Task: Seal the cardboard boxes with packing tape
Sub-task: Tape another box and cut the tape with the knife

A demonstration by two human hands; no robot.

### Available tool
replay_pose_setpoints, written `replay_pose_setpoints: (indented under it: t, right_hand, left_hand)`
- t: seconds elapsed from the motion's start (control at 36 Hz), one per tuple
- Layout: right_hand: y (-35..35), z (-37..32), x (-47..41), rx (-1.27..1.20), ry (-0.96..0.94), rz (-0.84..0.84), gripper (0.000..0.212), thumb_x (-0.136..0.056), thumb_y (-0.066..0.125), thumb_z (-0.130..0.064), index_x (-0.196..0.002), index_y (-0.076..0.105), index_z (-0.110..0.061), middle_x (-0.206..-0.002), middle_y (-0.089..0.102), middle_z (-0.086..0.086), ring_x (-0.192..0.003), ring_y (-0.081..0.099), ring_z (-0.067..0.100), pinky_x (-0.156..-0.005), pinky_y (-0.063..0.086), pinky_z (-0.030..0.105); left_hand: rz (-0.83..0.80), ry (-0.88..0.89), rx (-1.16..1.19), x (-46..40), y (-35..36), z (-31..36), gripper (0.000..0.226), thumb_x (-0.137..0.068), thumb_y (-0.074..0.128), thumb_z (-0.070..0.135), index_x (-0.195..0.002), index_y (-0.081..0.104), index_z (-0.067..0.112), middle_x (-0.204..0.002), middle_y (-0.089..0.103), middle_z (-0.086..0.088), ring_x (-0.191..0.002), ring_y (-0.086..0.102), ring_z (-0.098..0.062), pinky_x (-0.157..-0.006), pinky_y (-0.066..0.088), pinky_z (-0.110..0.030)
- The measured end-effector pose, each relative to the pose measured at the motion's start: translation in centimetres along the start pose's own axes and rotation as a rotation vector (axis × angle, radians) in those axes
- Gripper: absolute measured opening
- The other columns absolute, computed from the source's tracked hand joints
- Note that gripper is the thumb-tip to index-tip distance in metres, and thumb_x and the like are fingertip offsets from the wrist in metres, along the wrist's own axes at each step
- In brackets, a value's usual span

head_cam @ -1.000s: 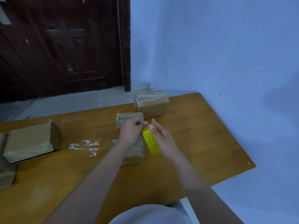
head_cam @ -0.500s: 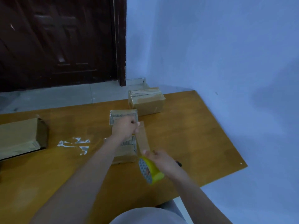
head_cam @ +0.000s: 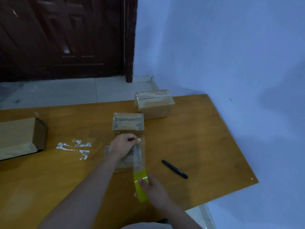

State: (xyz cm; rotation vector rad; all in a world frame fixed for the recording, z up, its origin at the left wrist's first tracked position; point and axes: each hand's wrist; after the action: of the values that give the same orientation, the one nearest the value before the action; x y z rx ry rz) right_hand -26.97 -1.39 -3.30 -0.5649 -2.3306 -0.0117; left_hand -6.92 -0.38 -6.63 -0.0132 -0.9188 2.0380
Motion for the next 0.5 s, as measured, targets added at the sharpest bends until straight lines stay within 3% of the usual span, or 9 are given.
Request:
replay_pose_setpoints:
  t: [0.19, 0.39, 0.5]
  right_hand:
    - [-0.7, 0.0, -1.1, 0.04, -0.056, 0.068, 0.015, -0.099, 0.046, -0.027, -0.086, 0.054, -0.026, -0.065, 0.067, -0.003, -0.065, 0.065, 0.014, -0.069, 0.053, 0.034]
    - [-0.4, 0.6, -1.4, -0.099, -0.046, 0.072, 0.012, -0.098, 0.048, -0.023, -0.089, 0.055, -0.019, -0.062, 0.067, -0.001, -0.058, 0.063, 0.011, -0.059, 0.051, 0.026]
    - [-0.2, 0.6, -1.4, -0.103, -0.05, 0.068, 0.013, -0.098, 0.048, -0.024, -0.092, 0.055, -0.015, -0.068, 0.068, 0.002, -0.061, 0.064, 0.012, -0.062, 0.051, 0.028]
  left_hand:
    - [0.102, -0.029, 0.015, -0.6, 0.6, 0.1, 0.02, -0.088, 0.059, 0.052, -0.089, 0.069, 0.034, -0.089, 0.069, 0.009, -0.083, 0.062, -0.015, -0.07, 0.049, -0.03]
    - [0.129, -0.043, -0.058, -0.9, 1.0, 0.1, 0.024, -0.088, 0.057, 0.054, -0.089, 0.07, 0.034, -0.085, 0.067, 0.01, -0.084, 0.062, -0.016, -0.073, 0.048, -0.031]
    - [0.126, -0.053, -0.081, -0.9, 0.9, 0.2, 0.026, -0.088, 0.056, 0.055, -0.089, 0.07, 0.033, -0.084, 0.066, 0.01, -0.084, 0.062, -0.016, -0.072, 0.047, -0.03]
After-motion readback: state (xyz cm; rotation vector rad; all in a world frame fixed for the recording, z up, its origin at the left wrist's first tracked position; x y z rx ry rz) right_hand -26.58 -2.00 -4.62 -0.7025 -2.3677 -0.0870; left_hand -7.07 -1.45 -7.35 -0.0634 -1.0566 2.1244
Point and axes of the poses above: each hand's wrist, its own x-axis away from the middle knuckle, its own y-axis out of the palm, z = x × y
